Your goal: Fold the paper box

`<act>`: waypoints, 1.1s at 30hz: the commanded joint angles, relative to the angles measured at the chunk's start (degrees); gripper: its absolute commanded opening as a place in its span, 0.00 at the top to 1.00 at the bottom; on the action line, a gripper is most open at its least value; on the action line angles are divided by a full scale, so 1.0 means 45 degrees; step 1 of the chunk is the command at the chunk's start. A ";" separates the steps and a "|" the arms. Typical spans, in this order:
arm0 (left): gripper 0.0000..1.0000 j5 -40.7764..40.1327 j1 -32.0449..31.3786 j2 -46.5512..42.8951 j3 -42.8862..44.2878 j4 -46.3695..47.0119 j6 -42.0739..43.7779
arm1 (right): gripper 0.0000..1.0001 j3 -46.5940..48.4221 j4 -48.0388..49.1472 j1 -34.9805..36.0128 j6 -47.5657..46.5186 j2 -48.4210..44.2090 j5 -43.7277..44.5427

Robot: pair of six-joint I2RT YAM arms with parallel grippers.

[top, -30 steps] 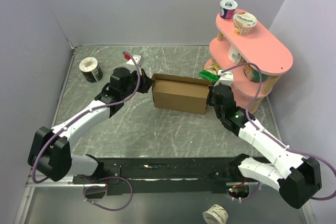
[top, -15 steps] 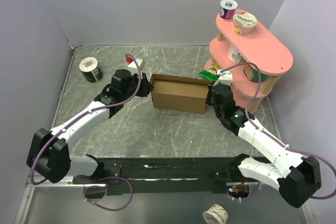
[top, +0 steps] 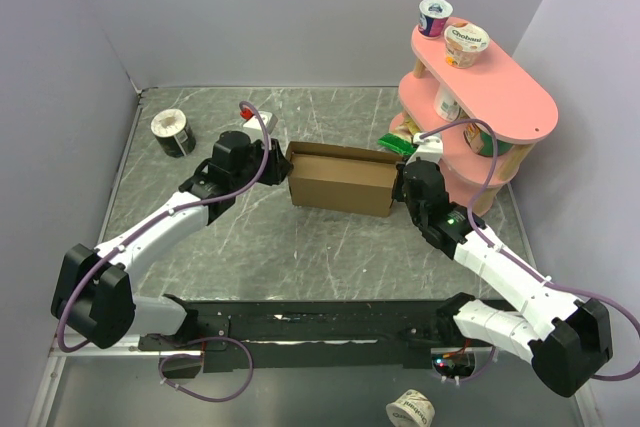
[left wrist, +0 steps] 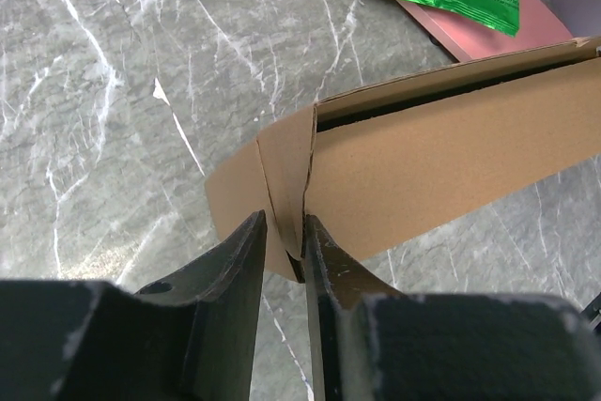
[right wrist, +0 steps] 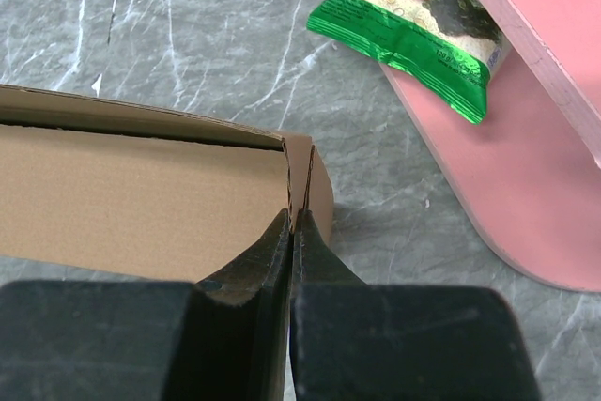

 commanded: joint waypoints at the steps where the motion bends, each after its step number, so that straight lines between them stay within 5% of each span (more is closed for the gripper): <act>1: 0.71 0.0300 -0.0076 0.0038 0.0168 -0.0873 -0.0132 | 1.00 -0.0552 -0.2198 0.0328 0.0223 0.0471 -0.1412; 33: 0.66 -0.0384 -0.0057 -0.0568 0.0441 -0.0306 -0.0523 | 1.00 -0.0513 -0.2198 0.0347 0.0203 0.0725 -0.1588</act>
